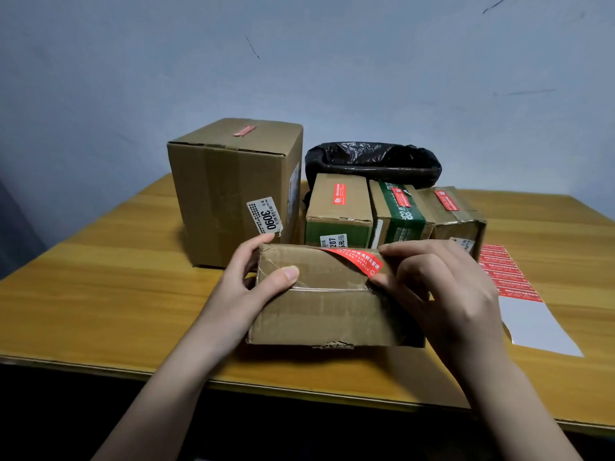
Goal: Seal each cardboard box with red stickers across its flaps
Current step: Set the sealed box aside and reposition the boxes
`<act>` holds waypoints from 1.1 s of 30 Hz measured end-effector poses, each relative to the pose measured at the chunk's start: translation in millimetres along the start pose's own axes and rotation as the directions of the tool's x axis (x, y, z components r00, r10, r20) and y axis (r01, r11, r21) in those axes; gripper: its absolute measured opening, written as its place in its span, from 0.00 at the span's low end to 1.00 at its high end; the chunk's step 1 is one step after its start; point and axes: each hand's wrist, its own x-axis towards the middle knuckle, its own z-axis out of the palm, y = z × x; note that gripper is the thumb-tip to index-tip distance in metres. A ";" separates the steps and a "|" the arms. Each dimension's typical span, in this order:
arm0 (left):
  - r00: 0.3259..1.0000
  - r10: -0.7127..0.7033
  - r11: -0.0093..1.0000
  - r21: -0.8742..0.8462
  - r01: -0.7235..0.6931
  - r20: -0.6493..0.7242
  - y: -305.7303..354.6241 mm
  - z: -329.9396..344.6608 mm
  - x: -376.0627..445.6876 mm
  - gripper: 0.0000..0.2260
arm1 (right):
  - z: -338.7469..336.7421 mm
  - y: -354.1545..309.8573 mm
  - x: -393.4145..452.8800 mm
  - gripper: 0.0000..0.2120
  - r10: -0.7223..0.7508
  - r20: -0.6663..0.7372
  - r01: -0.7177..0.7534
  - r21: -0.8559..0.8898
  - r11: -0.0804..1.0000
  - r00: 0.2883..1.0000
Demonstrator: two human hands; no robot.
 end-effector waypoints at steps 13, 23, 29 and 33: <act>1.000 0.002 1.000 -0.003 -0.002 0.003 -2.0 -1.3 0.5 0.34 | -5.3 -0.4 5.6 0.11 0.056 0.105 -0.058 0.020 0.998 0.993; 1.000 -0.015 1.000 -0.009 0.016 0.011 -2.6 0.3 -0.6 0.34 | -3.5 -0.9 6.3 0.12 0.043 0.101 -0.043 -0.002 0.999 0.994; 1.000 -0.021 1.000 0.005 0.021 0.002 -2.4 0.4 -0.3 0.35 | 0.9 1.3 3.9 0.11 0.006 0.067 -0.007 0.005 1.000 0.998; 1.000 -0.017 1.000 0.009 0.017 -0.013 -2.7 -0.8 0.4 0.34 | 5.7 0.3 2.2 0.12 -0.001 0.017 0.001 -0.013 1.000 1.000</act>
